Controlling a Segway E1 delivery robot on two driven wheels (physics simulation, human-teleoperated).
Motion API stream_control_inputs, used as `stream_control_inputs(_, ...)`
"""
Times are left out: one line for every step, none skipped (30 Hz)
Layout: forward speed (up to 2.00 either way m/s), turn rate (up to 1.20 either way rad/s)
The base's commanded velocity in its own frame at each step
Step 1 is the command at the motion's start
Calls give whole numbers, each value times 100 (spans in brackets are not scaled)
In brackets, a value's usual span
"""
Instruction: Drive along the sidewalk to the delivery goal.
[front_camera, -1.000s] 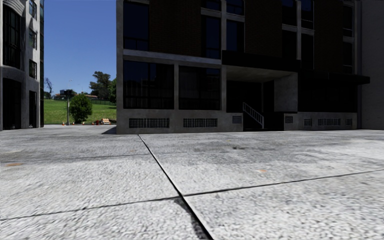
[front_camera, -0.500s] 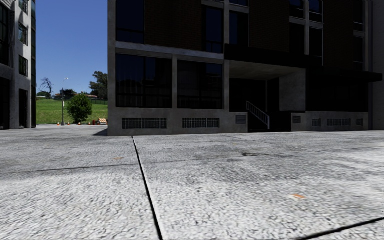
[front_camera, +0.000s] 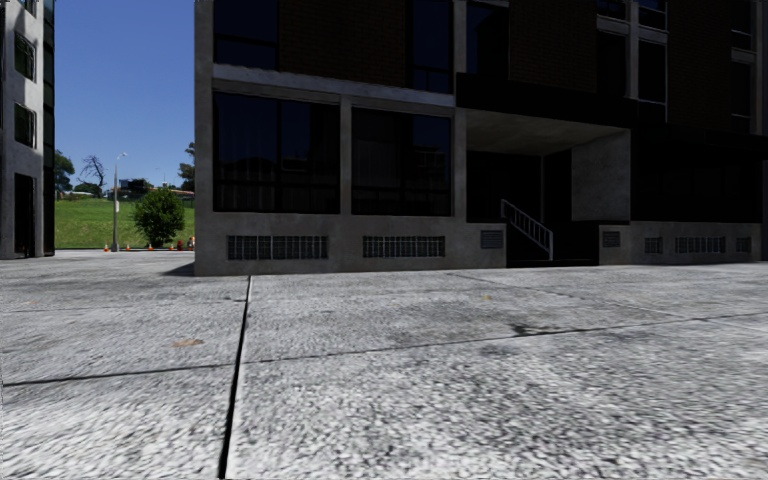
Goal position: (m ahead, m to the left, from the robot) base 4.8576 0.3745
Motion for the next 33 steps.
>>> stream_control_inputs(200, 0)
stream_control_inputs(200, 0)
stream_control_inputs(200, 0)
stream_control_inputs(200, 0)
stream_control_inputs(200, 0)
stream_control_inputs(200, 0)
stream_control_inputs(200, 0)
stream_control_inputs(200, 0)
stream_control_inputs(200, 0)
stream_control_inputs(200, 0)
stream_control_inputs(200, 0)
stream_control_inputs(200, 0)
stream_control_inputs(200, 0)
stream_control_inputs(200, 0)
stream_control_inputs(200, 0)
stream_control_inputs(200, 0)
stream_control_inputs(200, 0)
stream_control_inputs(200, 0)
stream_control_inputs(200, 0)
stream_control_inputs(200, 0)
stream_control_inputs(200, 0)
stream_control_inputs(200, 0)
stream_control_inputs(200, 0)
stream_control_inputs(200, 0)
stream_control_inputs(200, 0)
stream_control_inputs(200, 0)
stream_control_inputs(200, 0)
stream_control_inputs(200, 0)
stream_control_inputs(200, 0)
stream_control_inputs(200, 0)
stream_control_inputs(200, 0)
stream_control_inputs(200, 0)
stream_control_inputs(200, 0)
